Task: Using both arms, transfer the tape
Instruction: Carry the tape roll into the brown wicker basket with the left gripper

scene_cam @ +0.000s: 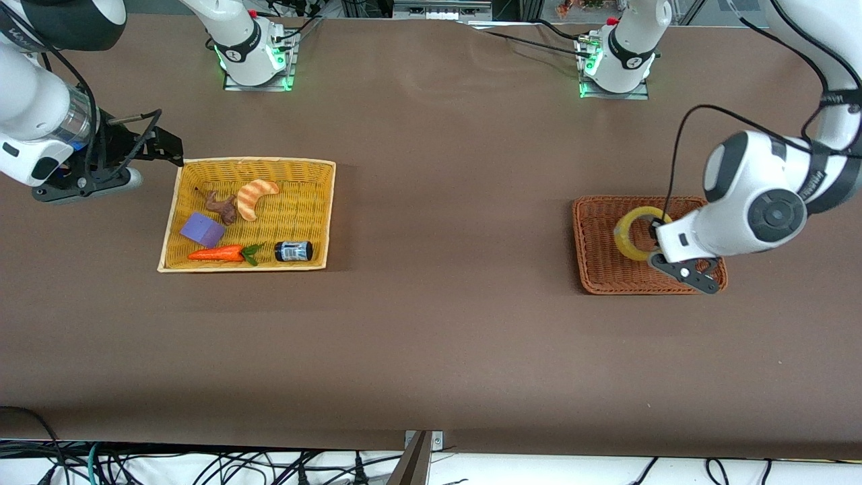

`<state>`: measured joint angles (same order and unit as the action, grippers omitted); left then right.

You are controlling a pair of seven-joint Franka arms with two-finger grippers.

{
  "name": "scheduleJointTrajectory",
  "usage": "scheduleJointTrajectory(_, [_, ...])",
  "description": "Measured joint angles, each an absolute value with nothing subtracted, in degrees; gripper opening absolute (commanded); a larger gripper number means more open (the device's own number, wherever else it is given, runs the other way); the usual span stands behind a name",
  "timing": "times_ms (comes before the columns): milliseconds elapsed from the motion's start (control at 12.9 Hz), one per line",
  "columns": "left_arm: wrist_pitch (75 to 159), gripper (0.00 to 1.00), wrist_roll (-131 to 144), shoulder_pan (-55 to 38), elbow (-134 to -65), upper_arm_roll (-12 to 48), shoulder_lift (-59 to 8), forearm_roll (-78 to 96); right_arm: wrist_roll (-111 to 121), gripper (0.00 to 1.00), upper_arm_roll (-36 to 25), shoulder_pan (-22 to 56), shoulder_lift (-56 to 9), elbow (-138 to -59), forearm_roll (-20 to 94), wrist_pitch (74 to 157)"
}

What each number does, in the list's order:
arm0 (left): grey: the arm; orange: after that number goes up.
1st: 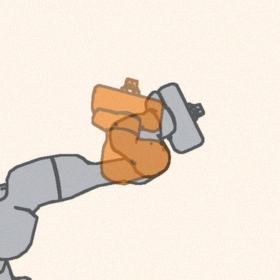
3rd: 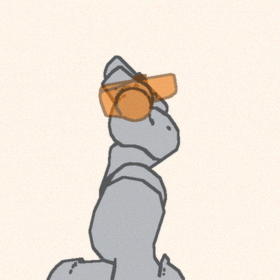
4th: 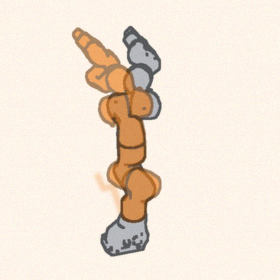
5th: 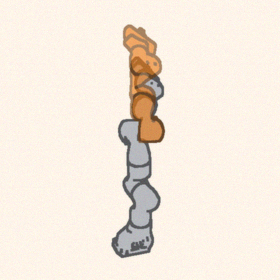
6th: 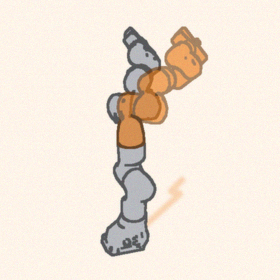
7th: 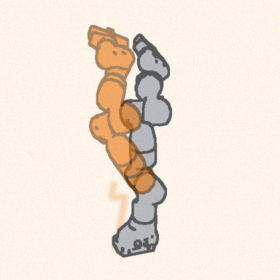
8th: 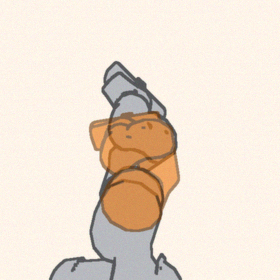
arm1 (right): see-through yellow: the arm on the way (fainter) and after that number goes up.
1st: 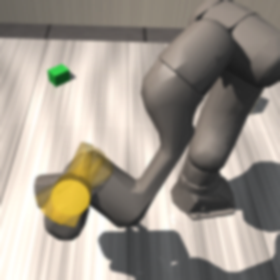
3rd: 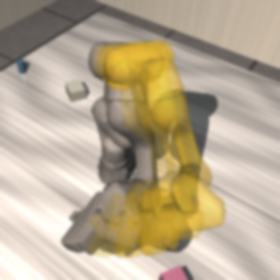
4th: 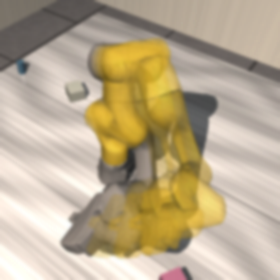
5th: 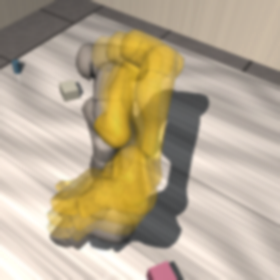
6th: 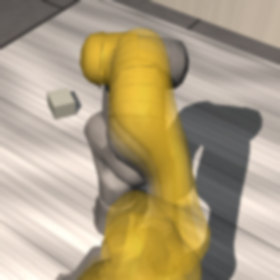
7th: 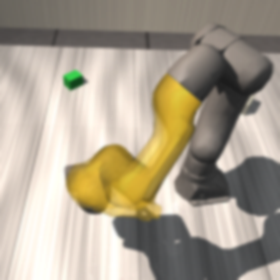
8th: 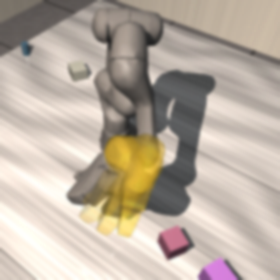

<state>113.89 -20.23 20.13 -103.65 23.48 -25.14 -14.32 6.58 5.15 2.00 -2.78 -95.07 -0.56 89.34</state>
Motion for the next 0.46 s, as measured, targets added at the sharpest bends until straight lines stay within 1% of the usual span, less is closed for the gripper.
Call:
scheduleJointTrajectory(77, [118.24,0.09,-21.93,21.97,-105.16,23.46,-27.24,-15.82,6.58,1.0,5.15,1.99,-2.69,-95.07,-0.56,89.34])
scheduleJointTrajectory(155, [122.21,0.56,-22.79,23.18,-106.82,23.46,-28.84,-16.89,6.58,1.0,5.16,2.0,-2.64,-95.07,-0.56,89.34])
scheduleJointTrajectory(232, [124.71,1.0,-23.13,23.61,-108.15,23.49,-29.92,-17.29,6.58,1.0,5.16,2.0,-2.63,-95.07,-0.56,89.34])
scheduleJointTrajectory(465, [125.65,1.0,-23.26,23.44,-109.07,24.56,-30.1,-17.39,6.59,1.0,5.16,2.0,-2.62,-95.07,-0.56,89.34])
